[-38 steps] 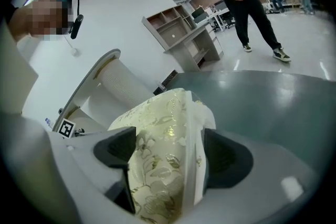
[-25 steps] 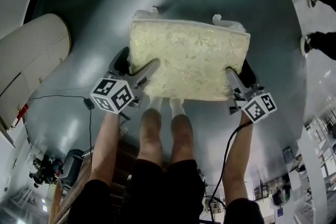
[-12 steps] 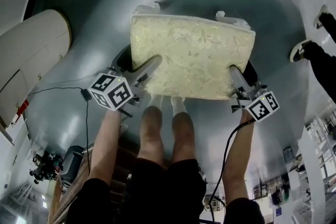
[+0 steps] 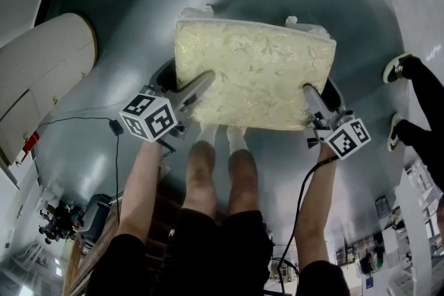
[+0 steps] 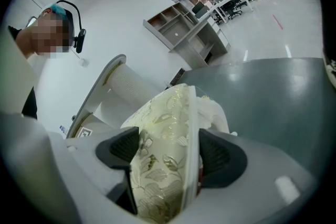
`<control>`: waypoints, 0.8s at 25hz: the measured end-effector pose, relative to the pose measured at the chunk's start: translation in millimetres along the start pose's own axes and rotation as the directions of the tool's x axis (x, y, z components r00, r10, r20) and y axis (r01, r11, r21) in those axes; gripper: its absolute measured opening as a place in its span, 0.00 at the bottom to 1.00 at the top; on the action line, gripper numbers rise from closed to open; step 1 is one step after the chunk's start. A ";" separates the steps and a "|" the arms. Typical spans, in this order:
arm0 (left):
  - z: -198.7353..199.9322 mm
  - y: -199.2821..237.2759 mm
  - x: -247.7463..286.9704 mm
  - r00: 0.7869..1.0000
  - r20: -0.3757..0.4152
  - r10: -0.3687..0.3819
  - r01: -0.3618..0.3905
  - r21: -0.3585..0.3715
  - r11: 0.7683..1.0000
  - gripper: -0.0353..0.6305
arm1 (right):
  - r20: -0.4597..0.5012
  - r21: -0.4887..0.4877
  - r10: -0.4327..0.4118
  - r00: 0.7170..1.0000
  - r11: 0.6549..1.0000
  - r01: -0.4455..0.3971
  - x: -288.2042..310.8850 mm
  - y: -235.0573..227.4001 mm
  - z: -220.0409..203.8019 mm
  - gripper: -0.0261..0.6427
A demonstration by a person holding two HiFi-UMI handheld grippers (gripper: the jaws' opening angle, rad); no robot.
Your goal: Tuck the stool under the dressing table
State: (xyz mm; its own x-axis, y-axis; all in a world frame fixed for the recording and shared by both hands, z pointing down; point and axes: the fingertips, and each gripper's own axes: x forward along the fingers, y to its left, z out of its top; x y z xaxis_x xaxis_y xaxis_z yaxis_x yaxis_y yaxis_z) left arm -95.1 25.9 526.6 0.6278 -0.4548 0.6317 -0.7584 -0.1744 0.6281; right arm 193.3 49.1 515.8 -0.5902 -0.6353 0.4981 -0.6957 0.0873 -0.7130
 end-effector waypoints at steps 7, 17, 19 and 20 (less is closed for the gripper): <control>1.6 -2.5 -2.2 1.000 0.025 -0.002 0.002 0.015 1.000 0.75 | -0.002 0.002 -0.002 1.000 1.000 0.002 -0.4 0.5 1.4 0.58; 1.9 -1.3 -6.2 0.999 0.054 0.000 -0.001 0.009 1.000 0.73 | 0.009 -0.010 -0.009 1.000 1.000 0.009 -0.8 2.7 1.0 0.58; 1.7 -1.3 -7.3 0.998 0.064 0.003 -0.004 0.001 1.000 0.72 | 0.007 -0.020 -0.006 1.000 1.000 0.006 -0.3 3.6 2.9 0.58; 1.3 -1.4 -7.6 0.998 0.070 0.005 -0.005 -0.001 1.000 0.72 | 0.005 -0.024 -0.005 1.000 1.000 0.005 -0.1 3.4 3.7 0.58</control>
State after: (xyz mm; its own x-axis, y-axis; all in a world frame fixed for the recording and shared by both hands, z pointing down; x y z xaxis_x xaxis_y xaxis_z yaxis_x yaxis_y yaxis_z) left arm -99.0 28.5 520.4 0.6104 -0.5152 0.6016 -0.7611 -0.1712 0.6256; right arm 192.5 46.7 511.6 -0.5846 -0.6395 0.4993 -0.7083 0.1022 -0.6984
